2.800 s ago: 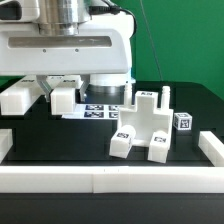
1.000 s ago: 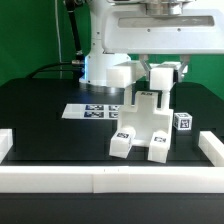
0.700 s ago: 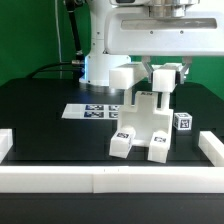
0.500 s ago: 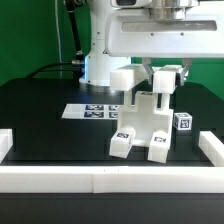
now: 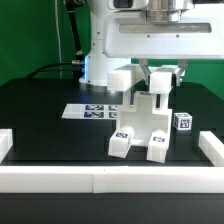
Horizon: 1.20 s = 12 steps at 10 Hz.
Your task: Assemble chair
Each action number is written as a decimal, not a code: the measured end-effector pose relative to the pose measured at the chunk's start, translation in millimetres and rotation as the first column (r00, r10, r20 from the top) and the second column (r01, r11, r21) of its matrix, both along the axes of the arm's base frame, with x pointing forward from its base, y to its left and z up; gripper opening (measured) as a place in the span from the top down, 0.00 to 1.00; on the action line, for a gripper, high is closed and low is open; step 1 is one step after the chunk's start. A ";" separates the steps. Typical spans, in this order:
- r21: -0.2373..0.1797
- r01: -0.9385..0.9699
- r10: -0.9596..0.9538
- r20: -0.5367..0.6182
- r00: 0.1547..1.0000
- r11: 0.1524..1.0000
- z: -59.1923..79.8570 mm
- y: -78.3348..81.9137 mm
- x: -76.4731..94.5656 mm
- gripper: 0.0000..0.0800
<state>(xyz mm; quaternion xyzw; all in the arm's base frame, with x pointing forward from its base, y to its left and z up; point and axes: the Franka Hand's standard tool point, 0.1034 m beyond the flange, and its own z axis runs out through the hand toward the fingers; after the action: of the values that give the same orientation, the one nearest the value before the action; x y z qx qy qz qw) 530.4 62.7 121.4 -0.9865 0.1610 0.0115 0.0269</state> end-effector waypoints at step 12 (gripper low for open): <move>-0.001 -0.051 0.051 0.012 0.999 0.999 -0.2 4.2 0.5 0.64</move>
Offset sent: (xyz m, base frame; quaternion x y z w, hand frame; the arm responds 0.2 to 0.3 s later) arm 0.0000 0.0000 0.0000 0.0000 0.0000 0.0000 1.0000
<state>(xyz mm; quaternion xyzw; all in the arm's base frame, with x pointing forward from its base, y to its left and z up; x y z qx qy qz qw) 530.9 66.8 121.2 -0.9904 0.1356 0.0063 0.0270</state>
